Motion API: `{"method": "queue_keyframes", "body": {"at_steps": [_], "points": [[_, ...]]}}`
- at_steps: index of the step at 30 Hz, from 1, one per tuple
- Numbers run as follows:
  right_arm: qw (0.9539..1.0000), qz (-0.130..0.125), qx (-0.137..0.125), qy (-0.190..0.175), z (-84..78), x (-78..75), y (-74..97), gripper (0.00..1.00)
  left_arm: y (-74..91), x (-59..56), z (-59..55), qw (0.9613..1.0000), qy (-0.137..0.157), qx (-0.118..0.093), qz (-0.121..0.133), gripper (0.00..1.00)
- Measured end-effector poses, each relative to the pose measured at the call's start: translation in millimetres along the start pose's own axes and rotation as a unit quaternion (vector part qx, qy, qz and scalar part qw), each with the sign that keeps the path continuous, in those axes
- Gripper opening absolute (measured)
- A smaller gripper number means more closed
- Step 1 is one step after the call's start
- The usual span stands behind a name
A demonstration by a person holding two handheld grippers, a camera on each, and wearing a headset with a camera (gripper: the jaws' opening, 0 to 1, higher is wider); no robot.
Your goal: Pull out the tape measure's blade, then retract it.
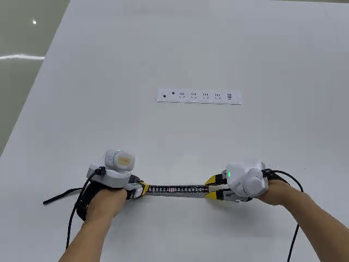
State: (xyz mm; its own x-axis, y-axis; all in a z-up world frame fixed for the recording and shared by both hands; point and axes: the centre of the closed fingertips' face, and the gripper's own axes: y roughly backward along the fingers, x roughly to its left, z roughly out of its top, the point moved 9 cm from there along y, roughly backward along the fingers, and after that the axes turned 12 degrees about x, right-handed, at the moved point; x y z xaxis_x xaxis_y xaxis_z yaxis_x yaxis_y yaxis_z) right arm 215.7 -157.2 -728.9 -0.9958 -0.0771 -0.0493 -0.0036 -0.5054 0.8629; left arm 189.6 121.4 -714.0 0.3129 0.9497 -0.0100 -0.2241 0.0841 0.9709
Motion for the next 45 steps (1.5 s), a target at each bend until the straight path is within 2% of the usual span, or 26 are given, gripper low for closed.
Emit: {"method": "queue_keyframes", "body": {"at_steps": [45], "points": [[1.0, -0.001, -0.005, 0.005, 18.8, 0.6, -13.9, 0.14, 7.7, -3.0, -1.5, 0.9999, -0.01, -0.002, -0.001, 0.63]]}}
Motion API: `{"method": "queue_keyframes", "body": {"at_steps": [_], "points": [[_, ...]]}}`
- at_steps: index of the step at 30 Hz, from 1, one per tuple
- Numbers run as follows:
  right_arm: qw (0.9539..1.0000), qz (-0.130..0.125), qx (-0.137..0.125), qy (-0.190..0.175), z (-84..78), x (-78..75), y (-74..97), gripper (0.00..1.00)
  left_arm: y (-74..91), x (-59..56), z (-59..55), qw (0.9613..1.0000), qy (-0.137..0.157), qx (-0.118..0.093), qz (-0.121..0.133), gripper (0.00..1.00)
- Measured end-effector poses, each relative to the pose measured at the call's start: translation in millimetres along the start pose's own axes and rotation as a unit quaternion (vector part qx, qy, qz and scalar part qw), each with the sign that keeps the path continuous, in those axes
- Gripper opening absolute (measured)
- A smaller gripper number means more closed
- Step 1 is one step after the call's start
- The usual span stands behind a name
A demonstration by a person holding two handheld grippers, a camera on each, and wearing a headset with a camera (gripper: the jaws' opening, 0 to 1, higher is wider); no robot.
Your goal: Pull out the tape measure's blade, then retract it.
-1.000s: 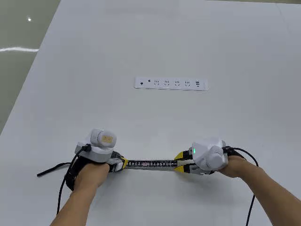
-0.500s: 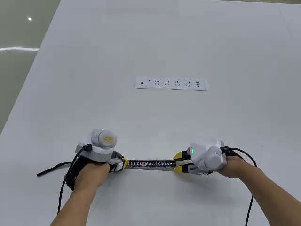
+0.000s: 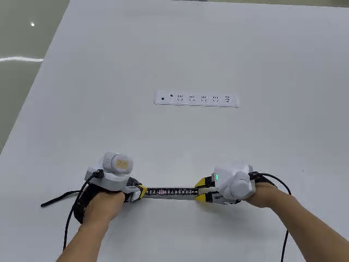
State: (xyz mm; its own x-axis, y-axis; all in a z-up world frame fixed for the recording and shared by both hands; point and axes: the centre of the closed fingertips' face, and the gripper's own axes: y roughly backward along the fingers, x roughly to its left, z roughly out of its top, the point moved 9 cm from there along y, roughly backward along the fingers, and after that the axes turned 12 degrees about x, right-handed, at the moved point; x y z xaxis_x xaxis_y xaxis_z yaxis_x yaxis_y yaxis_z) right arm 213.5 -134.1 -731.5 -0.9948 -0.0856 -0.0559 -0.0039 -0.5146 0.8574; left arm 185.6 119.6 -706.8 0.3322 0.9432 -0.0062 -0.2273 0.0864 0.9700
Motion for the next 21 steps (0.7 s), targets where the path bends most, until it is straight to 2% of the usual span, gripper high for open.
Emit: {"method": "queue_keyframes", "body": {"at_steps": [21], "points": [[1.0, 0.005, -0.005, 0.001, 8.6, 0.6, -8.5, 0.14, -3.9, 0.7, 1.1, 1.0, -0.004, 0.008, 0.003, 0.64]]}}
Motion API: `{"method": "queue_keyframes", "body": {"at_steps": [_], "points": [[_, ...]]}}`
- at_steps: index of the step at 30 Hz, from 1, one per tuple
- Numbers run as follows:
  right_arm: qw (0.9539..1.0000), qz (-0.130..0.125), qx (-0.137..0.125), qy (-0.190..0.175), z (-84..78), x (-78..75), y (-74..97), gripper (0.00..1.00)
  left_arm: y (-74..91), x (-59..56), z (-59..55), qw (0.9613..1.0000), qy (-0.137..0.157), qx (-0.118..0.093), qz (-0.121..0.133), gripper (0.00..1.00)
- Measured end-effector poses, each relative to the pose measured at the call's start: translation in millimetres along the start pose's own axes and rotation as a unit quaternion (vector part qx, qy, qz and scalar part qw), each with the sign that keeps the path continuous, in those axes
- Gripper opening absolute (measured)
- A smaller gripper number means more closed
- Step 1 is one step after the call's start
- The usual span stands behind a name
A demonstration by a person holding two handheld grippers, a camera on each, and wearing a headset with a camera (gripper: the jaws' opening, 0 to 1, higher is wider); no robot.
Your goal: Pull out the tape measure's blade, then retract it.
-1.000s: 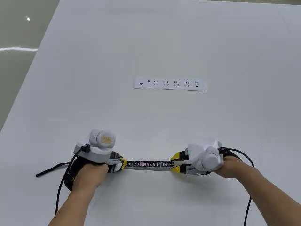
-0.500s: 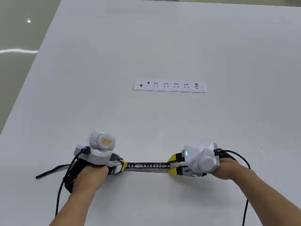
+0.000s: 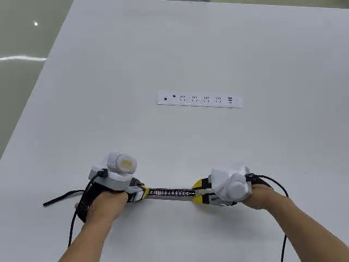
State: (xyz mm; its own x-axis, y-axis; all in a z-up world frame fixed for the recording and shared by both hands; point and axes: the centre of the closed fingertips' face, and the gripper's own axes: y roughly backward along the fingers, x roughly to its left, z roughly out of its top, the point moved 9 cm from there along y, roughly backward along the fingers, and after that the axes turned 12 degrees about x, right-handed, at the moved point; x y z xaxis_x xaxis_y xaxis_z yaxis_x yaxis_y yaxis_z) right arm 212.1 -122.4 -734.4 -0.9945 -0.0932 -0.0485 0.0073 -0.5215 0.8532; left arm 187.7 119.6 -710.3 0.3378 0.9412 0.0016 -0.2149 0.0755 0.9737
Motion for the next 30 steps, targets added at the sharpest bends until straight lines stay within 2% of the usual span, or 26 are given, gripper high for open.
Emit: {"method": "queue_keyframes", "body": {"at_steps": [30], "points": [[1.0, 0.003, -0.001, 0.007, 9.8, -2.3, -10.0, 0.14, -2.1, 1.4, 0.4, 1.0, -0.001, 0.003, -0.006, 0.64]]}}
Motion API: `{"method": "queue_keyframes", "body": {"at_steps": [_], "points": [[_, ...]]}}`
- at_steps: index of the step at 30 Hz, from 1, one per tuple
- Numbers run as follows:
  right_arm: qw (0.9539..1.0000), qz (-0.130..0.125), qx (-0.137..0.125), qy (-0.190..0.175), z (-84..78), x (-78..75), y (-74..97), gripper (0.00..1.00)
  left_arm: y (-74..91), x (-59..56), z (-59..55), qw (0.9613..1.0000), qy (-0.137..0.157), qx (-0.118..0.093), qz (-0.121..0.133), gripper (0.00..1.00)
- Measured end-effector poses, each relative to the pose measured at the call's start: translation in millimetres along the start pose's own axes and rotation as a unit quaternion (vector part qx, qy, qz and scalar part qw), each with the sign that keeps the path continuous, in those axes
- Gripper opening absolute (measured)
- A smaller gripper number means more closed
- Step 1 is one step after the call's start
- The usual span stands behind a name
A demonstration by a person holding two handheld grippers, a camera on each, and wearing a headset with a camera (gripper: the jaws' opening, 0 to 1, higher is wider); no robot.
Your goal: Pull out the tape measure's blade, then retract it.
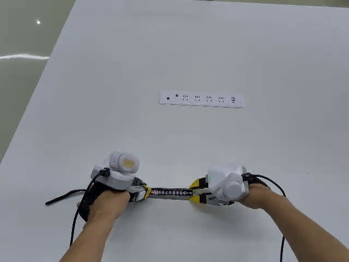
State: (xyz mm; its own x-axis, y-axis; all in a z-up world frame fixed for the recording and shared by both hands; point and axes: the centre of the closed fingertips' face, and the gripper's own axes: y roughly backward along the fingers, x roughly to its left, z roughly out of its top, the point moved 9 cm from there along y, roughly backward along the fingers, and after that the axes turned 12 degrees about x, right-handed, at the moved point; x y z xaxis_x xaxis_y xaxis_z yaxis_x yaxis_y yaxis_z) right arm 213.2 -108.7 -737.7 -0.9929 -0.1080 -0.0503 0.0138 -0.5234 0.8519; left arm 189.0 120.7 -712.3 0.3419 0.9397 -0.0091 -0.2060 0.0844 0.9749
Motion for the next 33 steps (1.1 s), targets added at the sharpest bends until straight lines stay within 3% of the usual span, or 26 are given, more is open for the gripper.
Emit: {"method": "queue_keyframes", "body": {"at_steps": [18, 33], "points": [[0.9999, 0.002, 0.003, 0.01, 4.8, -2.0, -1.9, 0.14, -8.6, 3.5, 1.1, 1.0, -0.001, -0.001, -0.001, 0.64], [0.9999, 0.003, 0.003, 0.012, 9.9, -2.8, -4.9, 0.14, -3.5, 0.7, 0.0, 1.0, -0.001, 0.0, 0.0, 0.64]]}}
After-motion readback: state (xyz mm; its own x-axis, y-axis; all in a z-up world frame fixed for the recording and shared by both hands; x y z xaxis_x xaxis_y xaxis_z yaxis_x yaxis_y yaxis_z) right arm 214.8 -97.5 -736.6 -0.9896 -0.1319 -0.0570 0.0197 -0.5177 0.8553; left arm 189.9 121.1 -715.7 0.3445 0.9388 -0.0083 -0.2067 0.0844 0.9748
